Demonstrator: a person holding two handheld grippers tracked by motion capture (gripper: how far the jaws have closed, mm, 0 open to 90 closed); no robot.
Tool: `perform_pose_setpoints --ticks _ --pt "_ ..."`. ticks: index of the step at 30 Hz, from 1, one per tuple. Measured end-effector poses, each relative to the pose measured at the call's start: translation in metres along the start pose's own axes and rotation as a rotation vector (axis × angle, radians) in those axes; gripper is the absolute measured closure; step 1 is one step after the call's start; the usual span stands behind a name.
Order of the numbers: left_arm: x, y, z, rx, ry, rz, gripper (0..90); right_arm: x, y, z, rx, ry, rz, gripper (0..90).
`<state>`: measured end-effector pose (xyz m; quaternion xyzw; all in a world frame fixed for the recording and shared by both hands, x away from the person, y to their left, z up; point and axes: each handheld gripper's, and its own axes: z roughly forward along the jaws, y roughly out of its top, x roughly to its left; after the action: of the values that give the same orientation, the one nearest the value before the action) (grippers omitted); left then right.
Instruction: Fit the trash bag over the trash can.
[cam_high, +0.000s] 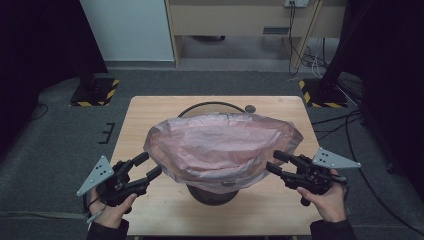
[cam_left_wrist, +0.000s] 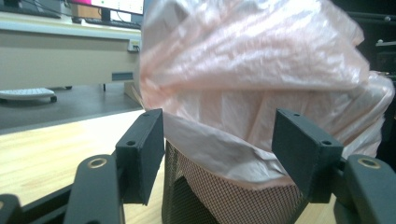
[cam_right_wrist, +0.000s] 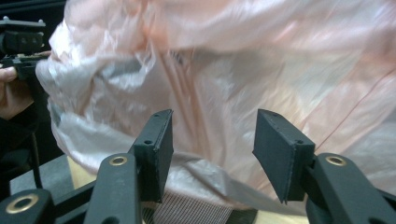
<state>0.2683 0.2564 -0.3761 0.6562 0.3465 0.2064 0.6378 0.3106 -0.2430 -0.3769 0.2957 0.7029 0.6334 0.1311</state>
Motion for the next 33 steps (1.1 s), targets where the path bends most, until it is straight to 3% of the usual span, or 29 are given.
perform_pose_setpoints --ticks 6,12,19,26,33 --pt "0.005 0.015 -0.004 -0.041 0.027 0.016 31.9 0.001 0.017 -0.009 -0.087 -0.024 -0.026 41.6" --pt "0.015 0.038 0.006 -0.086 0.032 0.046 30.4 -0.002 0.04 -0.008 -0.177 -0.058 -0.071 33.1" --pt "0.032 0.053 0.022 -0.093 0.01 0.038 28.0 -0.008 0.066 0.003 -0.167 -0.075 -0.133 27.9" --pt "0.041 0.05 0.033 -0.077 -0.039 0.023 27.3 -0.012 0.086 0.008 -0.2 -0.088 -0.164 26.0" --pt "0.047 0.046 0.049 -0.043 -0.12 0.01 29.0 -0.028 0.093 0.029 -0.124 -0.037 -0.156 23.2"
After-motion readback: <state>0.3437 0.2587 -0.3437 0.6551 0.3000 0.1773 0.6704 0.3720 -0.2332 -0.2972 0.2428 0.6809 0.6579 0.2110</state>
